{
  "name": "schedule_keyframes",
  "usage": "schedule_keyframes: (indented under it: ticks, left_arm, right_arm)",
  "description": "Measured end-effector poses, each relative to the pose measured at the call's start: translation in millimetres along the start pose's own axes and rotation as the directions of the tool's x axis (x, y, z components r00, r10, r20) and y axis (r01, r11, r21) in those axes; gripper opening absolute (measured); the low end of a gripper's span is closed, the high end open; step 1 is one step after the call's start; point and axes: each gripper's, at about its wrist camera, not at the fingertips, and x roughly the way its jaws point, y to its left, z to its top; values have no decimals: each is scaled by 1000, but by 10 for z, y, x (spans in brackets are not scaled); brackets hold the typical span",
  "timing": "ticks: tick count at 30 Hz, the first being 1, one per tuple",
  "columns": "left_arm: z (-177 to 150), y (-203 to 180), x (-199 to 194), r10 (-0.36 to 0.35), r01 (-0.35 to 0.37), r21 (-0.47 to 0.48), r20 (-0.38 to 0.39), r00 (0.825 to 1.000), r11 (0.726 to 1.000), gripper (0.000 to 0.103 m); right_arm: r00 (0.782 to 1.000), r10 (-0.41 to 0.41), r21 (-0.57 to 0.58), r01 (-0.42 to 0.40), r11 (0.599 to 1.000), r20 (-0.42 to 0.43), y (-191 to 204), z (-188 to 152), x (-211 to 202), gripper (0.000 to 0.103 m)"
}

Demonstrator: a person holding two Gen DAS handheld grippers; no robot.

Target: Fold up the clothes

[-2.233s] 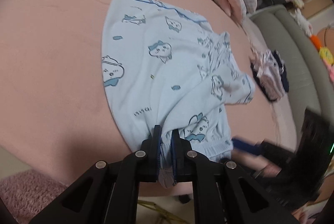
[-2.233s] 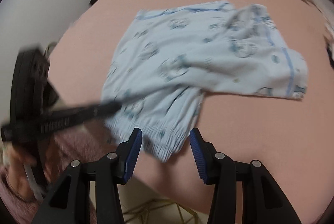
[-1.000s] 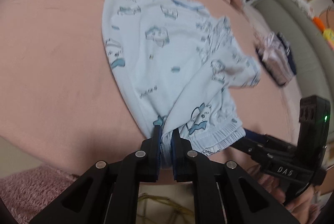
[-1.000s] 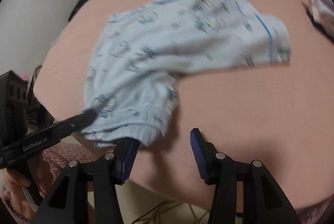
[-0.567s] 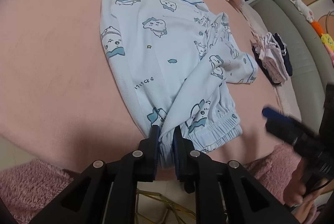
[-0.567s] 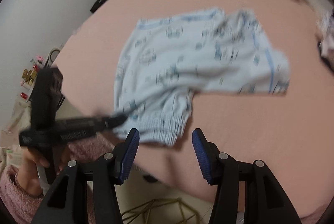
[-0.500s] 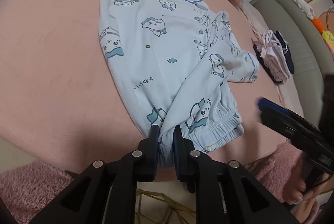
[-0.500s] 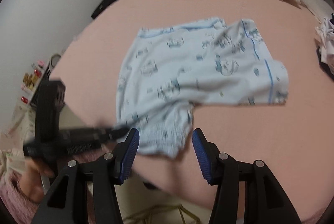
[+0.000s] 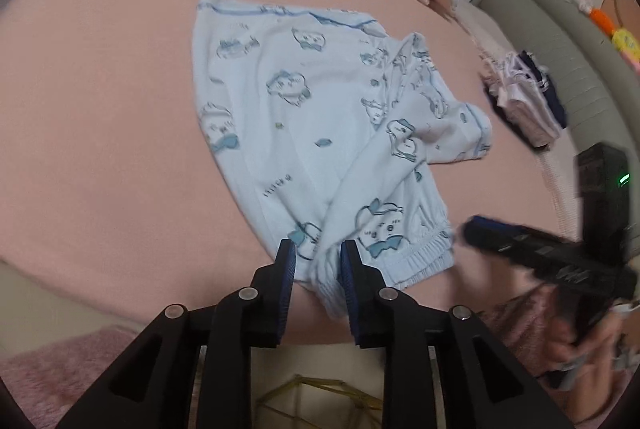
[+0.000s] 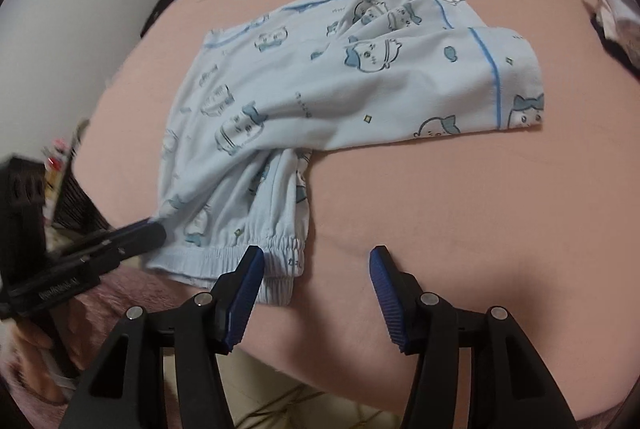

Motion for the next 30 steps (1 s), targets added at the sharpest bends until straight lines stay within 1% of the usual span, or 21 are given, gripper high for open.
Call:
schedule_keyframes:
  ticks: [1,2,3,5,7,9,11,13,14,16,17,18,19,20,23,25,26,29,30]
  left_arm:
    - [10,-24,-43,21,-21,11,14,1000,1000,21]
    - [22,-49,-84,39,-40,21,29,999,999,21]
    - [54,-92,-116,43,-45,35,40,998,998,21]
    - [164,-259,-132,11,-15,87,47,999,996,21]
    - [284,-506,-67,-31,24,163,39,999,986,21]
    - [415,-844,103,-51,44,245,25,998,968,21]
    - [505,-1192,265,-73,62,340,20,997,938,21]
    - [583,-1523,427,-87,69,421,23,996,905,21]
    - [623,-1678,512,-94,72,455,26,995,888,21]
    - [689,-2007,695,-99,67,525,34,994,849,21]
    - [716,-2111,768,-92,55,548,40,995,835,23]
    - [743,-2216,840,-85,43,571,47,995,820,24]
    - [770,-2315,913,-77,31,592,52,996,805,28]
    - [796,-2374,980,-69,24,602,51,996,798,34]
    - [857,-2502,1165,-24,-18,630,58,998,776,42]
    - [849,-2517,1238,2,-46,644,68,998,763,42]
    - [845,-2519,1282,14,-55,651,68,998,757,42]
    - [815,-2508,1460,67,-87,671,56,996,736,42]
    - [819,-2480,1509,64,-72,655,37,997,752,41]
  right_arm:
    - [1000,12,14,-12,1000,10,-21,7,-76,54]
    - [1000,7,32,-8,999,18,-78,34,-149,54]
    - [1000,-18,55,17,998,25,-178,86,-218,55]
    - [997,-69,102,65,993,35,-380,190,-358,55]
    - [992,-116,144,109,984,41,-594,298,-477,55]
    - [985,-166,155,157,975,43,-789,405,-523,55]
    - [976,-212,166,200,966,53,-960,488,-564,55]
    - [970,-228,194,210,958,80,-1126,507,-594,55]
    - [969,-227,214,203,955,95,-1190,477,-647,55]
    - [975,-186,288,144,947,124,-1363,333,-703,55]
    - [978,-167,332,118,936,124,-1477,253,-687,55]
    - [982,-157,373,107,922,105,-1580,183,-650,55]
    - [985,-149,396,102,913,91,-1651,145,-627,55]
    - [987,-139,412,92,906,85,-1722,109,-624,55]
    - [985,-146,409,98,907,88,-1802,109,-679,55]
    - [980,-179,393,130,910,92,-1806,146,-706,55]
    - [979,-183,391,134,910,90,-1811,154,-714,55]
    - [986,-152,402,111,909,70,-1846,179,-661,55]
    - [987,-146,402,108,909,65,-1852,190,-638,55]
